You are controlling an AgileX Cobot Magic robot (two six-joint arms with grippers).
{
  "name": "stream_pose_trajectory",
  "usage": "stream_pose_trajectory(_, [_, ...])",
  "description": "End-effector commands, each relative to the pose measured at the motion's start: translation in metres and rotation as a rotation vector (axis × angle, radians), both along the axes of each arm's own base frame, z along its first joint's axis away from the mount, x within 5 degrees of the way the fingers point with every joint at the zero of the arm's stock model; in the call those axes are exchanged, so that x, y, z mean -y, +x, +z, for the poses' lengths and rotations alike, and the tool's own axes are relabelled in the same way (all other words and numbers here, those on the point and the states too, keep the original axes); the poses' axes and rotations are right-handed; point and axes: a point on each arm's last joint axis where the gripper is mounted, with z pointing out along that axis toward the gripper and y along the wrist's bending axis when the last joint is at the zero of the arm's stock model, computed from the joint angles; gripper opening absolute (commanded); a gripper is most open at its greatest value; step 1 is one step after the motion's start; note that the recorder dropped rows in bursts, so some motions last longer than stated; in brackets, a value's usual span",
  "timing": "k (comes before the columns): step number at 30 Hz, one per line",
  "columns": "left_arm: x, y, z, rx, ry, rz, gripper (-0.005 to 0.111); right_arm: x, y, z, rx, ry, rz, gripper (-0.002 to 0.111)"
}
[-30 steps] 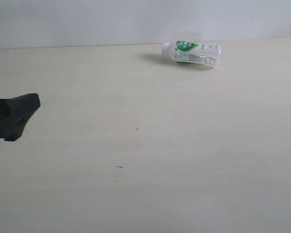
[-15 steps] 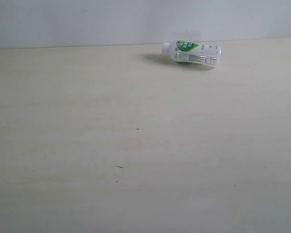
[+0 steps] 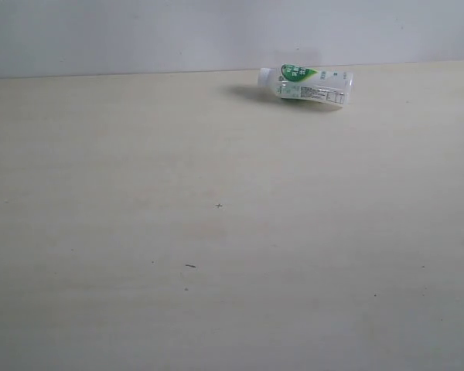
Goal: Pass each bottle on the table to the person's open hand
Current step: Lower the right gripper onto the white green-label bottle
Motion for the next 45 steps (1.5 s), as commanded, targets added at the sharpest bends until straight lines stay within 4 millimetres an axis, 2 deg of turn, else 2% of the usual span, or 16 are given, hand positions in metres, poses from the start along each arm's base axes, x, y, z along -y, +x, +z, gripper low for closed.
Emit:
stream_pose_trajectory(1, [0.000,0.000,-0.001,0.006,0.015,0.002,0.105,-0.010,0.073,0.002,-0.291,-0.116,0.046,0.000])
stream_pose_trajectory(5, [0.000,0.000,-0.001,0.009,0.020,0.003,0.105,-0.017,0.145,-0.004,-0.442,-0.317,0.068,0.004])
stream_pose_trajectory(7, [0.000,0.000,-0.001,0.009,0.020,0.003,0.104,-0.019,0.175,-0.008,-0.520,-0.432,0.083,0.010])
stream_pose_trajectory(9, [0.000,0.000,-0.001,0.009,0.020,0.003,0.097,-0.022,0.205,-0.014,-0.591,-0.515,0.108,0.018])
stream_pose_trajectory(11, [0.000,0.000,-0.001,0.009,0.020,0.003,0.084,-0.024,0.231,-0.019,-0.645,-0.606,0.136,0.029])
stream_pose_trajectory(15, [0.000,0.000,-0.001,0.018,0.037,0.005,0.042,-0.034,0.277,-0.034,-0.728,-0.802,0.220,0.057])
stream_pose_trajectory(17, [0.000,0.000,-0.001,0.018,0.037,0.005,0.020,-0.045,0.295,-0.045,-0.775,-0.881,0.281,0.064])
stream_pose_trajectory(19, [0.000,0.000,-0.001,0.018,0.037,0.005,0.001,-0.058,0.307,-0.056,-0.820,-0.927,0.338,0.064])
stream_pose_trajectory(23, [0.000,-0.001,-0.001,0.021,0.042,0.004,0.000,-0.081,0.329,-0.078,-0.921,-0.974,0.437,0.064])
stream_pose_trajectory(24, [0.000,-0.001,-0.001,0.021,0.042,0.004,0.000,-0.087,0.334,-0.078,-0.920,-0.997,0.456,0.064])
stream_pose_trajectory(28, [0.000,-0.001,-0.001,0.021,0.042,0.004,0.000,-0.103,0.353,-0.102,-0.954,-1.112,0.545,0.064])
stream_pose_trajectory(33, [0.000,-0.001,-0.001,0.021,0.042,0.004,0.000,-0.108,0.370,-0.131,-0.974,-1.202,0.583,0.065])
stream_pose_trajectory(36, [0.000,-0.001,-0.001,0.020,0.040,0.004,0.000,-0.106,0.375,-0.153,-1.035,-1.229,0.596,0.077])
stream_pose_trajectory(38, [0.000,-0.001,-0.001,0.020,0.040,0.004,0.000,-0.105,0.375,-0.168,-1.077,-1.261,0.628,0.081])
stream_pose_trajectory(45, [0.000,-0.001,-0.001,0.020,0.040,0.004,0.000,-0.107,0.379,-0.193,-1.066,-1.347,0.695,0.081])
